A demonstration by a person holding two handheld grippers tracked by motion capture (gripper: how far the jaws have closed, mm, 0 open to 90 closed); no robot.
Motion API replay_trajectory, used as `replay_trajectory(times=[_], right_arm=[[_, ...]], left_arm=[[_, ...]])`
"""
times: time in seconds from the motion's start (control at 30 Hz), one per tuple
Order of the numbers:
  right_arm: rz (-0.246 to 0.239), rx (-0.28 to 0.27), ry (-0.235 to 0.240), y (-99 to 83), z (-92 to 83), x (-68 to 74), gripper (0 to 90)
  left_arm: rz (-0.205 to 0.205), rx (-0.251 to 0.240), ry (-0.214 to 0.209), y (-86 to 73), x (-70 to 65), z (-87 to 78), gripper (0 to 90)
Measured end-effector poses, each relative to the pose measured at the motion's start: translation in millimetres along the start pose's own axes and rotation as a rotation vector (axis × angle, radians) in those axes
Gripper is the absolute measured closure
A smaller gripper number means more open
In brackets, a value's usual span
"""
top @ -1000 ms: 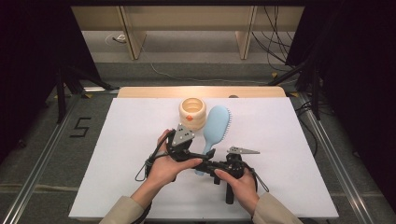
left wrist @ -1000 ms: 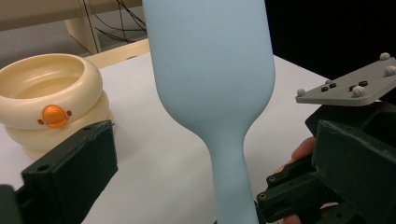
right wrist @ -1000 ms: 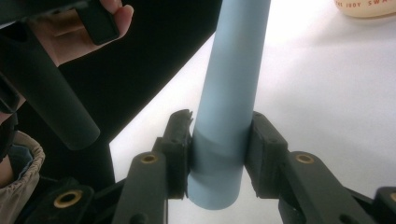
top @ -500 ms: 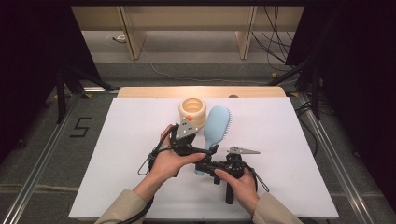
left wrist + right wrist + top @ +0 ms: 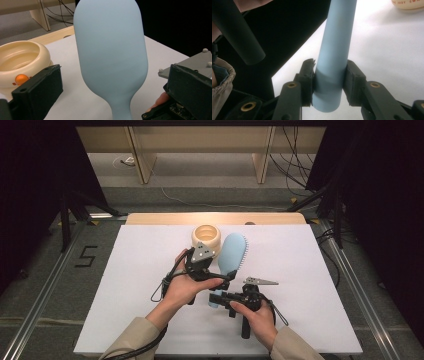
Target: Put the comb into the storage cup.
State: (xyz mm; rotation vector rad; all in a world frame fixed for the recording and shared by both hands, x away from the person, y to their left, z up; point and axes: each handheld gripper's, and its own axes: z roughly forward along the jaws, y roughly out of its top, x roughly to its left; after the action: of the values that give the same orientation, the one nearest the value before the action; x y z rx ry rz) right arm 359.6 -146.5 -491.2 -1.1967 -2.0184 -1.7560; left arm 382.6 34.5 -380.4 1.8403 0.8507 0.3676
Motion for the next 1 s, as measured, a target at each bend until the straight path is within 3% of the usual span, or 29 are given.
replay_trajectory(times=[1.0], right_arm=[[0.005, -0.002, 0.002, -0.6, 0.3, -0.5, 64.6]], left_arm=[[-0.023, -0.003, -0.021, 18.3, 1.4, 14.8, 0.0]])
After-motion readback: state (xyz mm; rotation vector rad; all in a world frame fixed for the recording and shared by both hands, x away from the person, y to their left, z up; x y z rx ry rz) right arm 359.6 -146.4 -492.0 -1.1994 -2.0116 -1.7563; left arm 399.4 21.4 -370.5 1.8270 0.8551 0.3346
